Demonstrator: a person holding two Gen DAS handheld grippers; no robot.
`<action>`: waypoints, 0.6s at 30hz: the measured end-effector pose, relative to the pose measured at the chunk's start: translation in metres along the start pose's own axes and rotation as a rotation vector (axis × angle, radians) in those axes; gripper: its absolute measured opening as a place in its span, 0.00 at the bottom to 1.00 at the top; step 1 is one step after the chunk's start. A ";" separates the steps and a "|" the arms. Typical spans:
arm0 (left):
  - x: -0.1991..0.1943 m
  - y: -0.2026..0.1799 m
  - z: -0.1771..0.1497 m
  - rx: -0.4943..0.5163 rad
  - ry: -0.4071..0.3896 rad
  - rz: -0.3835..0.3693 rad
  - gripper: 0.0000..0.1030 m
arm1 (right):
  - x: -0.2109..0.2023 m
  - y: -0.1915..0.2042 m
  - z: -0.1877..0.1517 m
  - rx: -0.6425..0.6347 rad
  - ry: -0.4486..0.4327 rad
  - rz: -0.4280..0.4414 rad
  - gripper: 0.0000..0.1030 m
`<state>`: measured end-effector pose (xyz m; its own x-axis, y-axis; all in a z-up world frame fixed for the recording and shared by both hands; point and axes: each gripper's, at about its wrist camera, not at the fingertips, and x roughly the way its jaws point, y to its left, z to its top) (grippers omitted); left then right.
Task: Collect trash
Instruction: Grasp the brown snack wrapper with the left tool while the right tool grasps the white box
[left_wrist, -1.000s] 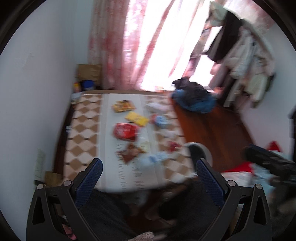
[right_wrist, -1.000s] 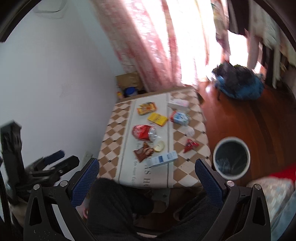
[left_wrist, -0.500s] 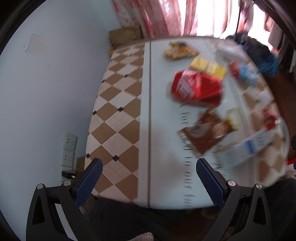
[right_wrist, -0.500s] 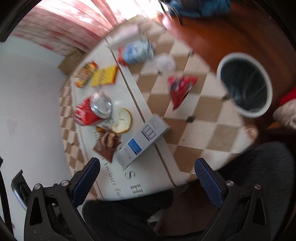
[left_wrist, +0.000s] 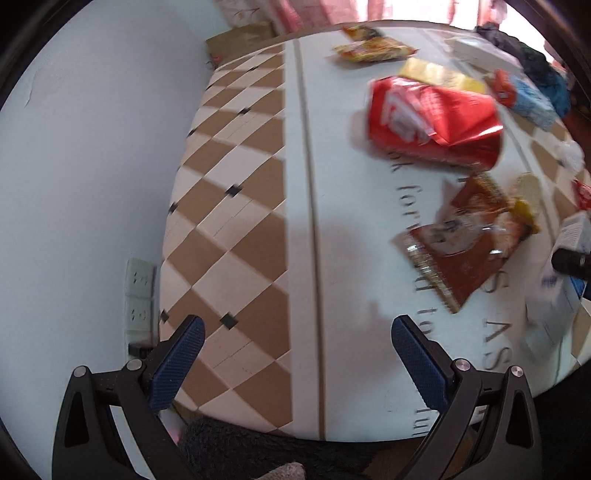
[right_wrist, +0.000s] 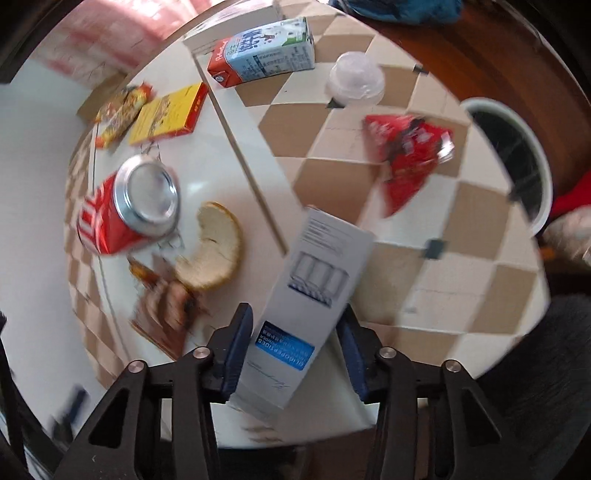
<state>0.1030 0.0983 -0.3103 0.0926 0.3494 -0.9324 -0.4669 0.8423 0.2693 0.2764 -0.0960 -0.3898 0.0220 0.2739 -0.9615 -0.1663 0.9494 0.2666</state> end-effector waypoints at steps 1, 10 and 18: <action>-0.003 -0.003 0.002 0.025 -0.017 -0.017 1.00 | -0.005 -0.005 -0.001 -0.032 -0.003 -0.017 0.45; -0.003 -0.063 0.034 0.291 -0.037 -0.245 1.00 | -0.030 -0.043 0.009 -0.141 0.041 -0.063 0.52; 0.017 -0.095 0.054 0.374 -0.005 -0.268 0.75 | -0.016 -0.041 0.006 -0.114 0.041 -0.067 0.59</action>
<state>0.1966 0.0462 -0.3387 0.1711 0.1003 -0.9801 -0.0765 0.9932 0.0882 0.2887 -0.1385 -0.3847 -0.0036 0.2020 -0.9794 -0.2768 0.9409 0.1950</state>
